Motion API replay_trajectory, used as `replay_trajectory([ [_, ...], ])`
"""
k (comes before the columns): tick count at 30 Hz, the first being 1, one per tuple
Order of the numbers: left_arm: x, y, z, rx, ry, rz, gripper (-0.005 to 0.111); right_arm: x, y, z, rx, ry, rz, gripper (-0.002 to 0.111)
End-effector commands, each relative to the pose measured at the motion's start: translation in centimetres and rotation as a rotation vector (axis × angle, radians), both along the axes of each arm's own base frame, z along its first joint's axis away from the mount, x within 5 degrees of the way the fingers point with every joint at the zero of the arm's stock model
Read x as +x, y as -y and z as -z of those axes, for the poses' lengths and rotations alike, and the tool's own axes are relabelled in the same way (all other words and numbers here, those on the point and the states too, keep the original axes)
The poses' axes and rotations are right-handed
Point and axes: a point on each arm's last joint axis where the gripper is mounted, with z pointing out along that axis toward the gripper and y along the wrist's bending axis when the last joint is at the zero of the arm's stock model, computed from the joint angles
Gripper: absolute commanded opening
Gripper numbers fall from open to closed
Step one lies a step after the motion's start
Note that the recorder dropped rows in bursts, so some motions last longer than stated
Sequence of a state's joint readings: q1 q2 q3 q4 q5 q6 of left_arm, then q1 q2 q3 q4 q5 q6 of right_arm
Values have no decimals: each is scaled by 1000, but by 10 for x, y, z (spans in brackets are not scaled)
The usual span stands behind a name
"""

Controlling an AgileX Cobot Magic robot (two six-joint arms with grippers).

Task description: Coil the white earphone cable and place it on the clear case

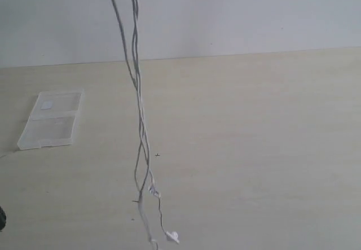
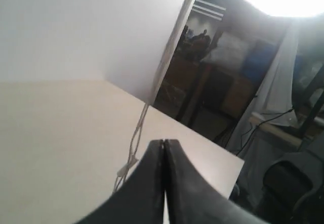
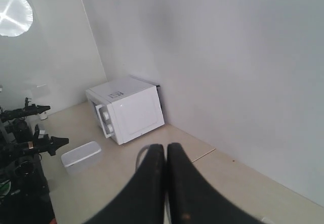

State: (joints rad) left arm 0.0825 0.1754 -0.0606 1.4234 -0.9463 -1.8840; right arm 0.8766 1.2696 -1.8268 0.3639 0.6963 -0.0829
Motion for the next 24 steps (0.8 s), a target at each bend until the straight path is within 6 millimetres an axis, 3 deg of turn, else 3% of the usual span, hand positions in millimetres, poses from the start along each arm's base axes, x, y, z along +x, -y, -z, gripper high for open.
replay_trajectory([
  [1, 0, -1, -9, -82, 10, 0, 0, -2, 3, -4, 16, 10, 2, 0],
  [5, 3, -3, -14, -34, 65, -48, 0, -3, 3, -5, 34, 4, -8, 0],
  [9, 11, -10, -48, 39, 170, -155, 2, -3, 3, -9, 81, 8, -8, 0],
  [17, 53, -3, -89, 133, 138, 0, 42, -7, -1, -12, 127, 1, -78, 0],
  [24, 73, 2, -87, 163, 142, 133, 48, -7, -1, -15, 164, 6, -79, 0],
])
